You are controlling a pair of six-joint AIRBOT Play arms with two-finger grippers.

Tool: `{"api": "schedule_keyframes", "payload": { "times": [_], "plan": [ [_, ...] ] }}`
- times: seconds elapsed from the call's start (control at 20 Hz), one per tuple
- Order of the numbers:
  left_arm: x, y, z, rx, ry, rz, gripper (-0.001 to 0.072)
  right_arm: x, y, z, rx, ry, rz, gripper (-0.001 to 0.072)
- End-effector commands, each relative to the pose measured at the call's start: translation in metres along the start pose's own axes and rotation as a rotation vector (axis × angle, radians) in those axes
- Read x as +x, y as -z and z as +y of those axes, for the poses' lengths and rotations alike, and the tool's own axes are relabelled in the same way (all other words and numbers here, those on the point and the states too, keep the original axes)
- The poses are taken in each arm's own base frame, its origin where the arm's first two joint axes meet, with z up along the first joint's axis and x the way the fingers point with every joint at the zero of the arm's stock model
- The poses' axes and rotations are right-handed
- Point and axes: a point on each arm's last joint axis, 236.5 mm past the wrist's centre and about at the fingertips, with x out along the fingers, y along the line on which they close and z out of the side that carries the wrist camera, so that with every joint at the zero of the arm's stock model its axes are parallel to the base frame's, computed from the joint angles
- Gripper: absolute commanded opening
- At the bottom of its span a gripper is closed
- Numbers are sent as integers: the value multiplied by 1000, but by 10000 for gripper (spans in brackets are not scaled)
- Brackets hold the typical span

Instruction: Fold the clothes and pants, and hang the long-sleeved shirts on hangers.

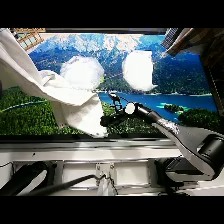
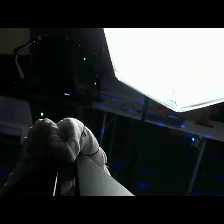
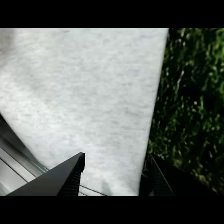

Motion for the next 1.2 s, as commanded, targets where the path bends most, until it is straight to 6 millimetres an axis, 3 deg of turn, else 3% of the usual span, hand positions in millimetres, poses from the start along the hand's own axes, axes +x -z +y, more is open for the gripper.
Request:
{"api": "schedule_keyframes", "payload": {
  "times": [0.0,0.3,0.35,0.45,0.5,0.6,0.7,0.85,0.95,1.05,1.15],
  "plan": [
    [1,6,-1,-41,0,24,21,10,-2,1,36,-27,-1,432],
    [2,10,-3,-75,3,30,21,30,9,13,26,-49,20,423],
    [2,13,-4,-96,6,40,21,32,9,15,16,-47,14,352],
    [5,23,-6,-138,7,71,21,32,2,21,-8,-59,-18,77],
    [8,33,-6,-172,-2,94,21,30,-4,21,-13,-61,-39,36],
    [14,54,-13,-275,12,155,21,20,-23,15,-30,-46,-86,35],
    [17,66,-41,-417,107,199,21,0,-54,-4,-30,-16,-153,34],
    [15,84,-105,-572,324,282,20,-55,-114,-50,5,35,-267,34],
    [19,81,-129,-574,402,289,21,-117,-157,-89,35,74,-361,33],
    [33,57,-126,-595,398,238,21,-201,-195,-123,59,121,-500,33],
    [43,25,-108,-679,380,190,21,-298,-218,-146,59,194,-679,32]
  ]
}}
